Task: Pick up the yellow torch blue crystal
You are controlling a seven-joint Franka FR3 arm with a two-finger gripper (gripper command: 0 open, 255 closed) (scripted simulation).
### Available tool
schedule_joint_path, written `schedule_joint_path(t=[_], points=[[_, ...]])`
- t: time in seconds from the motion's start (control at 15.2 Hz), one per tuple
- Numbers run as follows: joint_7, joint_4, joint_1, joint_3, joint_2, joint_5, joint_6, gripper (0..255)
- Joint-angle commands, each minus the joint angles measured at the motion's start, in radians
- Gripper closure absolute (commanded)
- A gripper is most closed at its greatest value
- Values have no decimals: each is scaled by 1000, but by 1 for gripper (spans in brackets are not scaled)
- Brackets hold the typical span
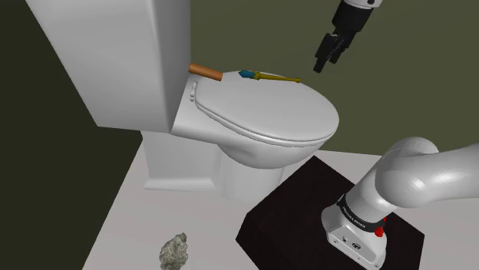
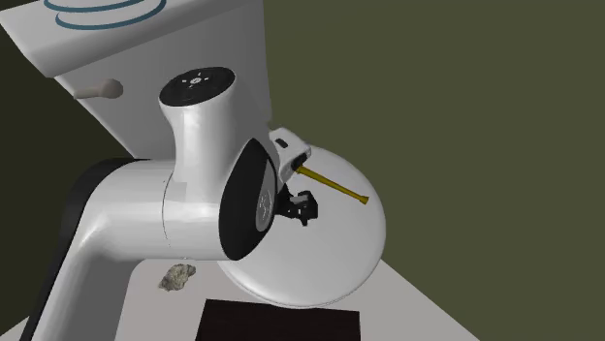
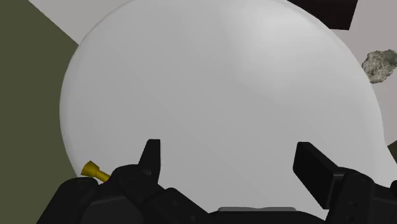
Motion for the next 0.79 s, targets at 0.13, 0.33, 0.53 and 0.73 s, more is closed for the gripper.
schedule_joint_path(t=[0.13, 0.33, 0.53, 0.73], points=[[-133, -5, 25, -69, 36, -21, 51, 0], [-333, 9, 67, -169, 110, -40, 124, 0], [-534, 46, 113, -263, 205, -39, 187, 0], [-738, 104, 166, -350, 316, -16, 238, 0]])
